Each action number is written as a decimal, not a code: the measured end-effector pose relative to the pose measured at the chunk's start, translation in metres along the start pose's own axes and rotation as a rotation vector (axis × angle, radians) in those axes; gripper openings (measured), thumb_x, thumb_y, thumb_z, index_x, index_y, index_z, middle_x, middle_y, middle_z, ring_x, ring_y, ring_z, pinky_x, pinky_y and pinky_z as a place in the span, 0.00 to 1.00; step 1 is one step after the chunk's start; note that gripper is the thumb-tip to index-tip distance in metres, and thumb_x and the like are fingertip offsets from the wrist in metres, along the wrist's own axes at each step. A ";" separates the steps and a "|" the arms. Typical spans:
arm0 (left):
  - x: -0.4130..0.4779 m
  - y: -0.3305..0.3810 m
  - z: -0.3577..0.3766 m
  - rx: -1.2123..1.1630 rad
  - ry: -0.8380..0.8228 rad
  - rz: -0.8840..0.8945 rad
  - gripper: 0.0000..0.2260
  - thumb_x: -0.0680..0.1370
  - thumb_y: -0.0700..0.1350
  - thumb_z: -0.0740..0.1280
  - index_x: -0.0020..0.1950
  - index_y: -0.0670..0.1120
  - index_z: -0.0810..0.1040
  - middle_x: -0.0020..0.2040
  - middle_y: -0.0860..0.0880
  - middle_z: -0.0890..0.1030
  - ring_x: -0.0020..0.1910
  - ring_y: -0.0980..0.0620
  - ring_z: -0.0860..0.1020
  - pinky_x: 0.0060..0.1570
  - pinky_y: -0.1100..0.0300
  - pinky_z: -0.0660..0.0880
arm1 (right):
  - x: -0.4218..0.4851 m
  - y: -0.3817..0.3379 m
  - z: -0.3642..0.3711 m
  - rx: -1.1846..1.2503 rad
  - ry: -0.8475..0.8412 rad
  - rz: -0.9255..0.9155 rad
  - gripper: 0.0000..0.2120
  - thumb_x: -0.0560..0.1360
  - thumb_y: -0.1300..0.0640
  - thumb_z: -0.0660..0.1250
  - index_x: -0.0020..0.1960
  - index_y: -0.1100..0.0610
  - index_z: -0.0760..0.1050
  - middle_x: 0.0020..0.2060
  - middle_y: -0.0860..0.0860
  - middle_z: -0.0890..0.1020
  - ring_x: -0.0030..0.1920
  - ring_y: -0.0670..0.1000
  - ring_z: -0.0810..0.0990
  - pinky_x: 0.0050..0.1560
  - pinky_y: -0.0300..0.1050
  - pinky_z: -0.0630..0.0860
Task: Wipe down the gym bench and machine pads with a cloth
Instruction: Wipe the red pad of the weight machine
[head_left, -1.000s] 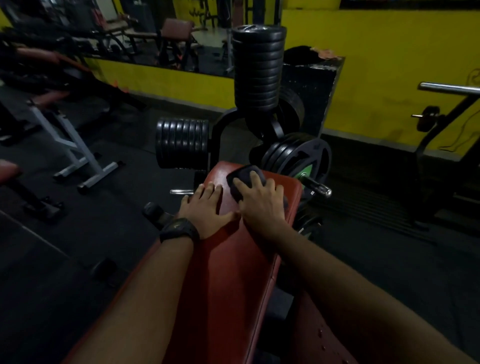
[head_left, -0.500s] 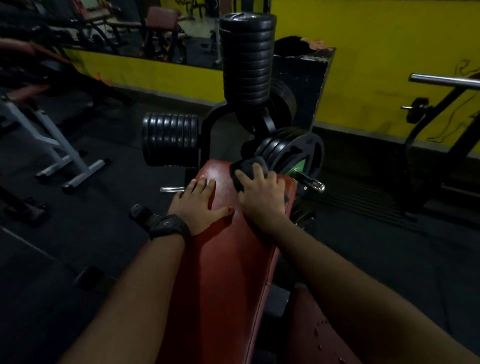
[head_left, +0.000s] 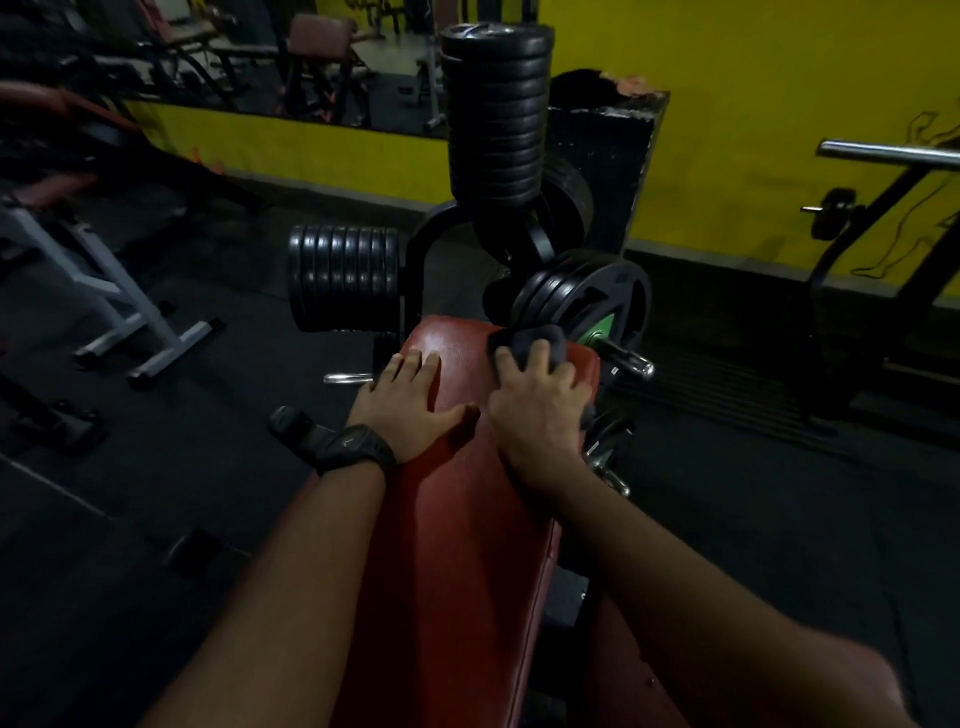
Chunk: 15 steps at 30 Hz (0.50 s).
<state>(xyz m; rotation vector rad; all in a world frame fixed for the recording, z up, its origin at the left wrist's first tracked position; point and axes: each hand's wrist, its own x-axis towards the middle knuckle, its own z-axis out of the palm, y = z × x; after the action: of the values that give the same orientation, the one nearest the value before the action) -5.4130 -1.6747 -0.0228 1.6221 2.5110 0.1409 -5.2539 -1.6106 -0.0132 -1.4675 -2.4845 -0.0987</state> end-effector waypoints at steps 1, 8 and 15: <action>-0.001 0.000 -0.001 -0.005 -0.002 -0.002 0.50 0.68 0.80 0.44 0.84 0.52 0.48 0.84 0.50 0.48 0.82 0.50 0.47 0.78 0.42 0.55 | 0.006 -0.002 0.000 0.002 -0.012 -0.044 0.25 0.81 0.49 0.56 0.78 0.48 0.60 0.74 0.61 0.65 0.58 0.64 0.74 0.52 0.60 0.72; -0.016 0.001 0.003 -0.020 0.017 -0.085 0.45 0.73 0.77 0.48 0.83 0.52 0.51 0.84 0.49 0.51 0.82 0.47 0.50 0.75 0.41 0.60 | -0.008 -0.001 -0.006 -0.025 -0.086 0.165 0.27 0.82 0.50 0.56 0.80 0.49 0.57 0.77 0.63 0.61 0.64 0.67 0.71 0.56 0.63 0.71; -0.016 -0.011 0.001 -0.102 0.057 -0.020 0.39 0.79 0.68 0.58 0.83 0.47 0.55 0.83 0.45 0.55 0.82 0.46 0.53 0.78 0.49 0.57 | 0.049 -0.040 0.002 0.049 -0.145 -0.359 0.26 0.82 0.43 0.59 0.79 0.37 0.58 0.79 0.50 0.60 0.68 0.61 0.69 0.63 0.60 0.68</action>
<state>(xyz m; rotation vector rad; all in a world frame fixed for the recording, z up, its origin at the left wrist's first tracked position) -5.4163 -1.6932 -0.0239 1.5751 2.5161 0.3120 -5.3112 -1.5885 0.0002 -1.0287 -2.8218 0.0043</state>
